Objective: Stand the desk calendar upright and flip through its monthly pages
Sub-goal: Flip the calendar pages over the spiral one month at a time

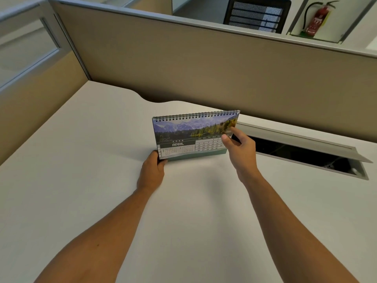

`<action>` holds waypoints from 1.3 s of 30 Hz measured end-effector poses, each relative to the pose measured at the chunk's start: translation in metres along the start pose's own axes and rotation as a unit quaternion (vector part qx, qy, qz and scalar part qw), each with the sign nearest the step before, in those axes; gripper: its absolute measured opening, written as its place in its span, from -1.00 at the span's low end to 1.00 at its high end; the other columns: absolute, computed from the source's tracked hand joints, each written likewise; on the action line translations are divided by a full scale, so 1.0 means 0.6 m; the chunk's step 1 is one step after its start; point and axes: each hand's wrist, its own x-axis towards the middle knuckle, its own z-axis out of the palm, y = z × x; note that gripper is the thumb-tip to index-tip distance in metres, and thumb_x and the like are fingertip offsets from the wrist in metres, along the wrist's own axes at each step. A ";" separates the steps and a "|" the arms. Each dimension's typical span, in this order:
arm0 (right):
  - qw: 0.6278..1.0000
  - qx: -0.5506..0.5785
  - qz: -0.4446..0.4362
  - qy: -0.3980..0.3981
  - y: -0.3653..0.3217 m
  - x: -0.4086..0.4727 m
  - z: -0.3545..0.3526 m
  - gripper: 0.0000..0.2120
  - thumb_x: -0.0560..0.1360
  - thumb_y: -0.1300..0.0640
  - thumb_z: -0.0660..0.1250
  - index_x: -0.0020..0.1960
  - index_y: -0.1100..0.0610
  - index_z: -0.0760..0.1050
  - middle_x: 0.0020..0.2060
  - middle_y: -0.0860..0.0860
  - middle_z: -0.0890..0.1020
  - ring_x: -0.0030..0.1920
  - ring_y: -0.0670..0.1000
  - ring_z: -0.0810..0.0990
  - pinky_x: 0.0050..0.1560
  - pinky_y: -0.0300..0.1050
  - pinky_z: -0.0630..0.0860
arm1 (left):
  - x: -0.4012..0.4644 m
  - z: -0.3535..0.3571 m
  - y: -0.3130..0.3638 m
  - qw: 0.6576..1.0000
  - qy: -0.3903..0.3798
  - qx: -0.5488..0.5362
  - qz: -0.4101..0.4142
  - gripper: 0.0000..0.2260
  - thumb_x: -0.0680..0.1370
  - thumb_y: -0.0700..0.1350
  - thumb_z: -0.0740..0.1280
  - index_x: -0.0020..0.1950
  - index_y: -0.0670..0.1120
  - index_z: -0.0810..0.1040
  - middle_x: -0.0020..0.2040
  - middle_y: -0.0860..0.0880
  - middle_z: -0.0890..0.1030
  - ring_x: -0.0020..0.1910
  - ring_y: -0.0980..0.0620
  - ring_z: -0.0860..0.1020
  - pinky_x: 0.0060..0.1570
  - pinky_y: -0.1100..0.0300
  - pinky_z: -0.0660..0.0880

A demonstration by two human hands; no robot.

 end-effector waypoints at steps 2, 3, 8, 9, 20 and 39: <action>1.000 -0.006 0.006 0.024 0.000 0.000 0.000 -0.51 0.52 0.11 0.41 0.43 0.10 0.41 0.11 -0.12 0.64 0.11 -0.17 0.62 0.23 0.01 0.55 | 0.000 0.000 -0.001 1.000 0.000 0.001 0.000 -0.77 0.56 -0.20 0.30 0.21 -0.12 0.46 0.23 -0.13 0.59 0.19 -0.11 0.55 0.12 0.15 0.49; 0.999 -0.011 0.006 0.031 -0.001 0.002 0.000 -0.50 0.52 0.11 0.42 0.43 0.11 0.40 0.17 -0.06 0.62 0.16 -0.10 0.60 0.24 0.04 0.54 | 0.000 0.000 -0.002 1.000 -0.001 0.001 -0.001 -0.77 0.56 -0.20 0.30 0.22 -0.11 0.46 0.23 -0.13 0.59 0.19 -0.11 0.55 0.12 0.14 0.49; 0.999 -0.019 0.022 0.036 -0.003 0.015 0.006 -0.46 0.51 0.10 0.43 0.44 0.11 0.35 0.28 0.06 0.54 0.25 0.05 0.53 0.27 0.13 0.51 | 0.000 0.000 -0.003 1.000 -0.004 -0.002 -0.003 -0.76 0.57 -0.19 0.30 0.24 -0.10 0.45 0.24 -0.11 0.58 0.21 -0.10 0.54 0.16 0.08 0.51; 0.999 -0.017 0.024 0.039 -0.003 0.015 0.007 -0.45 0.51 0.10 0.43 0.44 0.11 0.35 0.28 0.06 0.54 0.25 0.05 0.54 0.27 0.13 0.51 | 0.001 0.001 -0.003 1.000 -0.004 -0.003 -0.003 -0.76 0.56 -0.19 0.30 0.24 -0.10 0.45 0.24 -0.11 0.59 0.21 -0.10 0.54 0.16 0.07 0.52; 0.998 -0.018 -0.002 0.061 0.005 0.015 0.006 -0.53 0.53 0.15 0.41 0.40 0.13 0.40 0.32 0.03 0.53 0.29 -0.03 0.46 0.19 -0.17 0.37 | 0.000 0.001 -0.002 1.000 0.002 0.004 0.002 -0.76 0.56 -0.20 0.30 0.23 -0.12 0.46 0.22 -0.13 0.60 0.18 -0.12 0.55 0.13 0.04 0.53; 0.998 -0.009 -0.018 0.065 0.019 0.019 0.015 -0.51 0.55 0.15 0.38 0.45 0.14 0.37 0.37 0.04 0.50 0.37 -0.01 0.43 0.22 -0.21 0.35 | 0.001 0.003 -0.007 1.000 -0.005 0.006 -0.005 -0.74 0.57 -0.17 0.29 0.26 -0.12 0.44 0.25 -0.12 0.58 0.23 -0.11 0.53 0.18 -0.01 0.53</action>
